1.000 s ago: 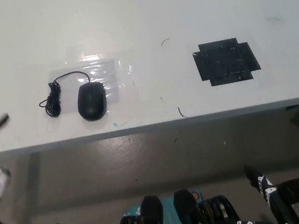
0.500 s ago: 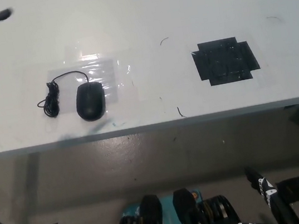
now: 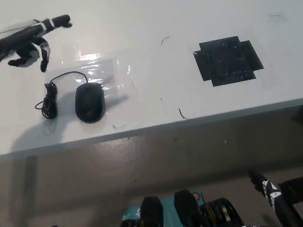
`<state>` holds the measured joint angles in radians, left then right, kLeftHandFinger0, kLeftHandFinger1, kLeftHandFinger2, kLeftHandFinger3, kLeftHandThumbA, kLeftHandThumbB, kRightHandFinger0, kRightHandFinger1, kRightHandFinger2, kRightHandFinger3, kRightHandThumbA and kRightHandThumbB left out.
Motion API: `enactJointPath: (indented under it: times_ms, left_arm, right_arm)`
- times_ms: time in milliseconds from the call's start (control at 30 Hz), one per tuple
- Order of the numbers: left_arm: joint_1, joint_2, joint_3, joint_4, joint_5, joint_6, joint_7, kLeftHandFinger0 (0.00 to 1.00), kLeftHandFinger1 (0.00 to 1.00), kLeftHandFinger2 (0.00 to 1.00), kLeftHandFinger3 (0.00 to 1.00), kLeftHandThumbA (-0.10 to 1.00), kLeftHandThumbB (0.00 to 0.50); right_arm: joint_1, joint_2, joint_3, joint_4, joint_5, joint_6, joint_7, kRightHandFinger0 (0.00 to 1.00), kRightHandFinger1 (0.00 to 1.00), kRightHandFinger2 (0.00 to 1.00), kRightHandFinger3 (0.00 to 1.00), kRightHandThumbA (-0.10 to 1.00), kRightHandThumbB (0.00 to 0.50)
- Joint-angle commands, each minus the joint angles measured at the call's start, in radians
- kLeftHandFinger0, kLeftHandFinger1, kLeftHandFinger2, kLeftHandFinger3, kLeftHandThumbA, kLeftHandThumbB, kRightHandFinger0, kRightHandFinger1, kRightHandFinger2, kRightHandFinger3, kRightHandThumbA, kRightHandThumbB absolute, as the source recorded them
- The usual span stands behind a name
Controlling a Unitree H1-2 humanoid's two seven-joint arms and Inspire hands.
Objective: The robot uses left hand to click on the left button of the black mouse, which is placed on the left area of the table
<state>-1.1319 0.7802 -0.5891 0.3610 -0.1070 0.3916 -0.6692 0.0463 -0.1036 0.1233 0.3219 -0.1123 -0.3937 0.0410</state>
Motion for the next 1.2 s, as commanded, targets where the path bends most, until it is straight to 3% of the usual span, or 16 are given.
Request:
enactJointPath:
  times_ms: [0,167,300,467,533,600,667,700,767,800,900,1000,1100,1167]
  left_arm:
    - [-0.126,-0.012,-0.048,0.113,0.131,0.065,-0.115,0.01,0.09,0.44,1.00,1.00,0.400]
    - [-0.194,-0.061,-0.098,0.256,0.205,0.032,-0.151,0.00,0.08,0.56,1.00,1.00,0.394]
    - [-0.220,-0.085,-0.094,0.331,0.231,0.020,-0.170,0.00,0.02,0.46,1.00,1.00,0.380]
    - [-0.241,-0.123,-0.100,0.419,0.281,-0.047,-0.182,0.00,0.00,0.45,1.00,1.00,0.381]
    - [-0.239,-0.141,-0.097,0.433,0.295,-0.059,-0.181,0.00,0.00,0.34,1.00,1.00,0.373]
    - [-0.236,-0.164,-0.099,0.455,0.309,-0.091,-0.178,0.00,0.00,0.31,1.00,1.00,0.403]
    - [-0.232,-0.181,-0.086,0.474,0.308,-0.100,-0.182,0.06,0.00,0.27,1.00,1.00,0.376]
    - [-0.229,-0.190,-0.079,0.483,0.306,-0.104,-0.184,0.01,0.00,0.25,1.00,1.00,0.374]
    - [-0.219,-0.197,-0.088,0.490,0.335,-0.158,-0.167,0.01,0.00,0.10,1.00,1.00,0.356]
    - [-0.217,-0.200,-0.100,0.496,0.350,-0.209,-0.170,0.00,0.00,0.00,1.00,1.00,0.302]
    - [-0.219,-0.222,-0.113,0.527,0.385,-0.257,-0.160,0.00,0.00,0.00,1.00,1.00,0.284]
    - [-0.219,-0.252,-0.065,0.573,0.350,-0.193,-0.173,0.00,0.00,0.01,1.00,1.00,0.250]
    - [-0.227,-0.266,-0.074,0.611,0.387,-0.241,-0.160,0.00,0.00,0.04,1.00,1.00,0.242]
    - [-0.230,-0.272,-0.070,0.630,0.389,-0.242,-0.165,0.00,0.00,0.01,1.00,1.00,0.226]
  right_arm:
    - [-0.014,-0.017,0.000,-0.035,-0.013,-0.046,0.008,1.00,1.00,1.00,1.00,1.00,0.165]
    - [-0.017,-0.018,0.002,-0.038,-0.016,-0.046,0.007,1.00,1.00,1.00,1.00,1.00,0.155]
    - [-0.018,-0.024,0.001,-0.040,-0.013,-0.043,0.011,1.00,1.00,1.00,1.00,1.00,0.149]
    - [-0.012,-0.029,-0.002,-0.050,-0.015,-0.038,0.009,1.00,1.00,1.00,1.00,1.00,0.151]
    - [-0.010,-0.030,-0.001,-0.050,-0.013,-0.036,0.011,1.00,1.00,1.00,1.00,1.00,0.146]
    - [-0.008,-0.031,0.001,-0.056,-0.012,-0.031,0.013,1.00,1.00,1.00,1.00,1.00,0.144]
    - [-0.007,-0.032,0.002,-0.058,-0.013,-0.030,0.014,1.00,1.00,1.00,1.00,1.00,0.146]
    - [-0.005,-0.033,0.003,-0.060,-0.013,-0.030,0.014,1.00,1.00,1.00,1.00,1.00,0.147]
    - [-0.004,-0.033,0.006,-0.062,-0.016,-0.027,0.014,1.00,1.00,1.00,1.00,1.00,0.143]
    - [-0.003,-0.035,0.006,-0.064,-0.014,-0.024,0.017,1.00,1.00,1.00,1.00,1.00,0.142]
    - [-0.004,-0.040,0.006,-0.067,-0.014,-0.031,0.017,1.00,1.00,1.00,1.00,1.00,0.135]
    - [-0.008,-0.041,0.006,-0.069,-0.015,-0.031,0.018,1.00,1.00,1.00,1.00,1.00,0.129]
    - [-0.009,-0.042,0.006,-0.080,-0.016,-0.016,0.020,1.00,1.00,1.00,1.00,1.00,0.144]
    - [-0.009,-0.040,0.006,-0.083,-0.019,-0.013,0.018,1.00,1.00,1.00,1.00,1.00,0.147]
